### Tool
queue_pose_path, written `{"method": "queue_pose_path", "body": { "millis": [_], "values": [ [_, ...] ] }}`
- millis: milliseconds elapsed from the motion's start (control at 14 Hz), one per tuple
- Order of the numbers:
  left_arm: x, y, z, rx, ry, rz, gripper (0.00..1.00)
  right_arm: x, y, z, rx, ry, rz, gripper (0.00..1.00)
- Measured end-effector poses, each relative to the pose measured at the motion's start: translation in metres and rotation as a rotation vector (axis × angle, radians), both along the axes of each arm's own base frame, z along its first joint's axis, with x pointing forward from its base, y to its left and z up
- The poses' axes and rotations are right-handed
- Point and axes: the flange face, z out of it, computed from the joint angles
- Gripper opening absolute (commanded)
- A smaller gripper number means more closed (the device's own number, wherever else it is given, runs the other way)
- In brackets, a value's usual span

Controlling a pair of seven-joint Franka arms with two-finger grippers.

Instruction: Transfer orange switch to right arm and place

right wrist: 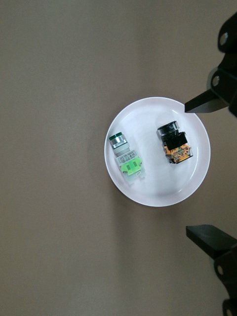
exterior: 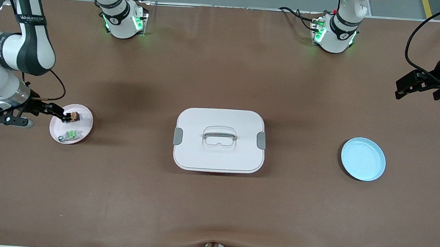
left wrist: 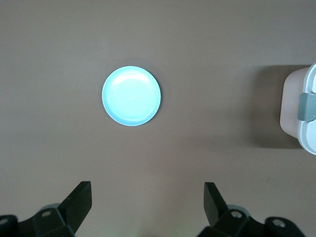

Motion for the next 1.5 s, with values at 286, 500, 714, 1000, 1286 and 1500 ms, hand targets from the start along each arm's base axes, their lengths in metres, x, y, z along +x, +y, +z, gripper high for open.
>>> {"method": "queue_pose_path", "body": {
  "millis": [286,500,714,1000,1286,1500],
  "values": [
    [0.000,0.000,0.000,0.000,0.000,-0.001,1.00,0.014,0.008,0.064,0.008,0.074,0.007,1.00],
    [0.000,-0.001,0.000,0.000,0.000,-0.001,1.00,0.016,0.018,0.107,0.009,0.079,-0.031,1.00],
    [0.000,-0.001,0.000,0.000,0.000,-0.002,1.00,0.005,0.052,0.145,0.004,0.074,-0.096,1.00],
    [0.000,-0.001,0.000,0.000,0.000,-0.002,1.00,-0.024,0.066,0.203,0.006,0.023,-0.080,1.00],
    [0.000,-0.001,0.000,0.000,0.000,-0.002,1.00,-0.042,0.043,0.229,0.010,0.004,-0.015,1.00],
    [0.000,-0.001,0.000,0.000,0.000,-0.002,1.00,-0.050,0.025,0.237,0.013,-0.001,0.006,1.00]
  ]
}}
